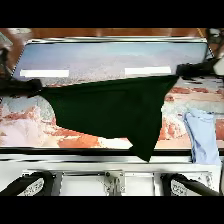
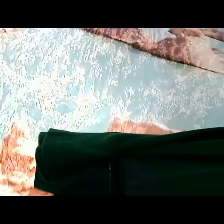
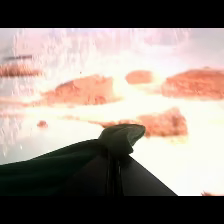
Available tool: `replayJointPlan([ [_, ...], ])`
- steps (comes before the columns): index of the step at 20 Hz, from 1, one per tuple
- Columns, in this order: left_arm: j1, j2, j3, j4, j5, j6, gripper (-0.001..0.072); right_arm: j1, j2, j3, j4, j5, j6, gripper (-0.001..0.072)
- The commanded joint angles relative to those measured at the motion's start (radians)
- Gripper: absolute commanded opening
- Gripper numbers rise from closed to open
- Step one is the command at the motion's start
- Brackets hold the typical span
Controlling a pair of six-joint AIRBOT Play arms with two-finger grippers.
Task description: Fold the shirts.
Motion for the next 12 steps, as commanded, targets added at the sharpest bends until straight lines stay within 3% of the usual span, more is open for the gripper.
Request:
replayJointPlan([
  [1, 0.001, -0.232, 0.071, -0.067, 0.242, 0.028, 0.0036, -0.001, -0.175, -0.018, 0.128, -0.329, 0.078, 0.0063],
  [4, -0.001, -0.367, 0.099, -0.157, 0.365, 0.034, 0.0036, 0.0, -0.262, -0.018, 0.195, -0.395, 0.122, 0.0063],
  [8, -0.001, -0.511, 0.099, -0.238, 0.258, 0.034, 0.0038, 0.0, -0.353, -0.018, 0.281, -0.286, 0.122, 0.0081],
  [9, 0.0, -0.529, 0.099, -0.237, 0.215, 0.034, 0.0063, 0.0, -0.361, -0.018, 0.285, -0.259, 0.122, 0.0089],
  [10, 0.005, -0.533, 0.099, -0.236, 0.173, 0.034, 0.0212, -0.001, -0.358, -0.018, 0.285, -0.241, 0.121, 0.0097],
  [12, 0.039, -0.526, 0.119, -0.233, 0.068, 0.035, 0.0644, -0.018, -0.324, -0.007, 0.281, -0.184, 0.089, 0.0669],
])
